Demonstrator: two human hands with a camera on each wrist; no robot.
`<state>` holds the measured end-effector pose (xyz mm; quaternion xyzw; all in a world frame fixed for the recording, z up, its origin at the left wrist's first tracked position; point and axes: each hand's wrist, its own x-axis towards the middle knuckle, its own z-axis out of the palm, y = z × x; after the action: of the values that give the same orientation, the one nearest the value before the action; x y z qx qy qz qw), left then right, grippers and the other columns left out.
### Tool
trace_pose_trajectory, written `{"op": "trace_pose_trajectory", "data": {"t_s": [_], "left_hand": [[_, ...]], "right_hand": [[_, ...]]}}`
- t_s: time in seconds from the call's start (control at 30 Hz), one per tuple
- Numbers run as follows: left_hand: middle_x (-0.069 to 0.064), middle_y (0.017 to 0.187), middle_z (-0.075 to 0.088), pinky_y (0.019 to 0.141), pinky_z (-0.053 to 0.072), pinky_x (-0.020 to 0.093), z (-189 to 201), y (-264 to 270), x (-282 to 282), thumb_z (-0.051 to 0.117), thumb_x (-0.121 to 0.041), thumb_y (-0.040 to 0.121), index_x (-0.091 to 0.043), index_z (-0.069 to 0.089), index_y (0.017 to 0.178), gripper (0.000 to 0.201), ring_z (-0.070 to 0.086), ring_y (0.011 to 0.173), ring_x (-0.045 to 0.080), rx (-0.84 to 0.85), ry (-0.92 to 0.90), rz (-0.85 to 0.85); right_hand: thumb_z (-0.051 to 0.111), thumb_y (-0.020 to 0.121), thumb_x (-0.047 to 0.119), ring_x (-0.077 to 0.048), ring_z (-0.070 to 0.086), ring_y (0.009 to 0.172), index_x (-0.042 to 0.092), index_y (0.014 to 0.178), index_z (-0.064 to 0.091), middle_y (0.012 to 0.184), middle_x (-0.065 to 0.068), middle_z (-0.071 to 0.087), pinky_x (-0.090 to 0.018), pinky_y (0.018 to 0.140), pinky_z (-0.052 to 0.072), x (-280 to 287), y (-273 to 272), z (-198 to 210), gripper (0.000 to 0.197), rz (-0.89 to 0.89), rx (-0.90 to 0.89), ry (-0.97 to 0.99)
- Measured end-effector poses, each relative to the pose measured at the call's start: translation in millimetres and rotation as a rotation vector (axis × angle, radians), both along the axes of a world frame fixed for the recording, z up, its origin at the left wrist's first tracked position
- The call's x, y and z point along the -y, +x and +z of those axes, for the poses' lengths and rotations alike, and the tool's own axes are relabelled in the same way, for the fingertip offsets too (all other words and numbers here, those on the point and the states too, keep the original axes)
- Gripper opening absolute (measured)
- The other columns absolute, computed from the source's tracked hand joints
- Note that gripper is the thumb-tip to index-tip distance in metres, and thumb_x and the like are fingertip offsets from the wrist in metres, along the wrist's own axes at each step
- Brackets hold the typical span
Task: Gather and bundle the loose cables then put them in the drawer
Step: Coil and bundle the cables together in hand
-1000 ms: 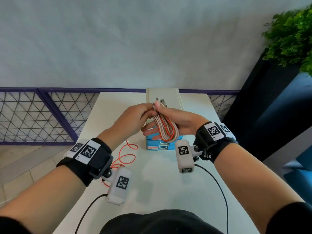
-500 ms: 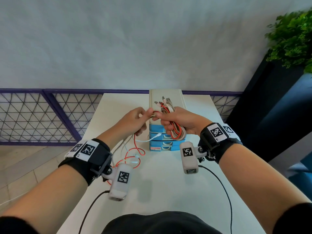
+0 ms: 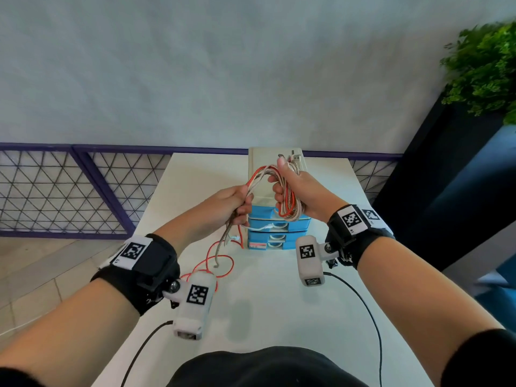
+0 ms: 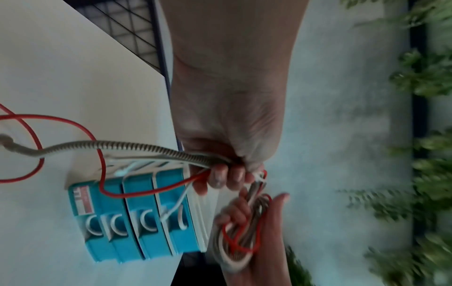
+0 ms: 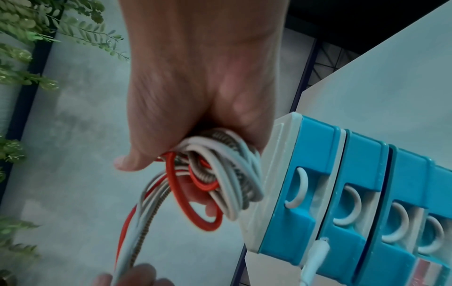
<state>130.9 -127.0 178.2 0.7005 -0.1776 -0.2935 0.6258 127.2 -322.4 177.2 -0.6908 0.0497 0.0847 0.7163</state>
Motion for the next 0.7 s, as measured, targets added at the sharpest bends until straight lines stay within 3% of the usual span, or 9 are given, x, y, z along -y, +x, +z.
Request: {"op": "trace_pose_trajectory", "data": {"t_s": [0.13, 0.23, 0.27, 0.3, 0.33, 0.4, 0.47, 0.57, 0.7], "left_hand": [[-0.005, 0.064, 0.038, 0.057, 0.041, 0.021, 6, -11, 21, 0.025, -0.033, 0.101, -0.017, 0.042, 0.077, 0.034, 0.041, 0.053, 0.007, 0.313, 0.177, 0.070], [-0.010, 0.072, 0.053, 0.058, 0.042, 0.016, 7, -17, 33, 0.027, -0.037, 0.101, -0.021, 0.046, 0.081, 0.032, 0.055, 0.061, -0.008, 0.494, 0.284, 0.067], [-0.007, 0.081, 0.061, 0.065, 0.047, 0.017, 7, -19, 36, 0.026, -0.038, 0.101, -0.021, 0.050, 0.087, 0.032, 0.060, 0.073, -0.006, 0.535, 0.316, 0.057], [-0.001, 0.091, 0.065, 0.074, 0.051, 0.023, 7, -19, 39, 0.026, -0.038, 0.101, -0.018, 0.053, 0.096, 0.034, 0.063, 0.085, 0.006, 0.581, 0.359, 0.044], [0.005, 0.099, 0.066, 0.081, 0.051, 0.032, 7, -19, 43, 0.026, -0.038, 0.101, -0.014, 0.052, 0.105, 0.036, 0.064, 0.091, 0.017, 0.623, 0.413, 0.030], [0.010, 0.097, 0.065, 0.079, 0.051, 0.042, 9, -20, 47, 0.025, -0.037, 0.101, -0.010, 0.048, 0.110, 0.036, 0.063, 0.088, 0.026, 0.690, 0.525, 0.011], [0.011, 0.092, 0.061, 0.074, 0.051, 0.043, 10, -21, 50, 0.024, -0.035, 0.101, -0.010, 0.046, 0.111, 0.035, 0.061, 0.082, 0.028, 0.738, 0.613, 0.000], [0.015, 0.096, 0.061, 0.071, 0.049, 0.041, 12, -22, 54, 0.026, -0.029, 0.101, -0.006, 0.048, 0.115, 0.035, 0.057, 0.077, 0.025, 0.786, 0.694, -0.001], [0.018, 0.101, 0.063, 0.069, 0.048, 0.038, 9, -23, 56, 0.027, -0.027, 0.102, -0.004, 0.048, 0.116, 0.035, 0.056, 0.075, 0.023, 0.778, 0.696, -0.025]], "right_hand": [[0.047, 0.086, 0.066, -0.017, 0.059, 0.059, 0.010, 0.089, 0.061, 0.066, -0.002, 0.059, -0.034, 0.063, 0.055, -4, 3, -2, 0.058, -0.086, -0.002, 0.043], [0.058, 0.064, 0.080, -0.026, 0.066, 0.077, 0.008, 0.093, 0.063, 0.079, -0.009, 0.066, -0.043, 0.081, 0.056, -10, 3, -3, 0.078, -0.068, -0.038, 0.085], [0.060, 0.058, 0.081, -0.026, 0.067, 0.080, 0.008, 0.096, 0.063, 0.082, -0.009, 0.067, -0.043, 0.083, 0.055, -12, 2, -3, 0.083, -0.065, -0.054, 0.097], [0.061, 0.056, 0.081, -0.024, 0.068, 0.081, 0.008, 0.100, 0.063, 0.083, -0.008, 0.067, -0.041, 0.081, 0.055, -15, 2, -3, 0.086, -0.064, -0.069, 0.112], [0.062, 0.057, 0.080, -0.021, 0.067, 0.080, 0.009, 0.102, 0.062, 0.085, -0.005, 0.066, -0.038, 0.079, 0.054, -17, 2, -2, 0.084, -0.061, -0.072, 0.125], [0.068, 0.063, 0.071, -0.016, 0.062, 0.075, 0.011, 0.096, 0.061, 0.085, -0.003, 0.061, -0.031, 0.075, 0.050, -20, 2, -1, 0.068, -0.041, -0.052, 0.132], [0.072, 0.072, 0.056, -0.015, 0.058, 0.066, 0.013, 0.084, 0.059, 0.078, -0.005, 0.058, -0.027, 0.067, 0.049, -21, 1, 3, 0.047, -0.013, -0.033, 0.079], [0.076, 0.079, 0.033, -0.014, 0.061, 0.058, 0.011, 0.077, 0.060, 0.067, -0.004, 0.060, -0.027, 0.059, 0.051, -23, -1, 7, 0.027, -0.019, -0.048, -0.014], [0.073, 0.083, 0.026, -0.014, 0.062, 0.058, 0.011, 0.077, 0.060, 0.067, -0.003, 0.062, -0.027, 0.058, 0.051, -23, 1, 2, 0.020, -0.086, -0.049, -0.069]]}}
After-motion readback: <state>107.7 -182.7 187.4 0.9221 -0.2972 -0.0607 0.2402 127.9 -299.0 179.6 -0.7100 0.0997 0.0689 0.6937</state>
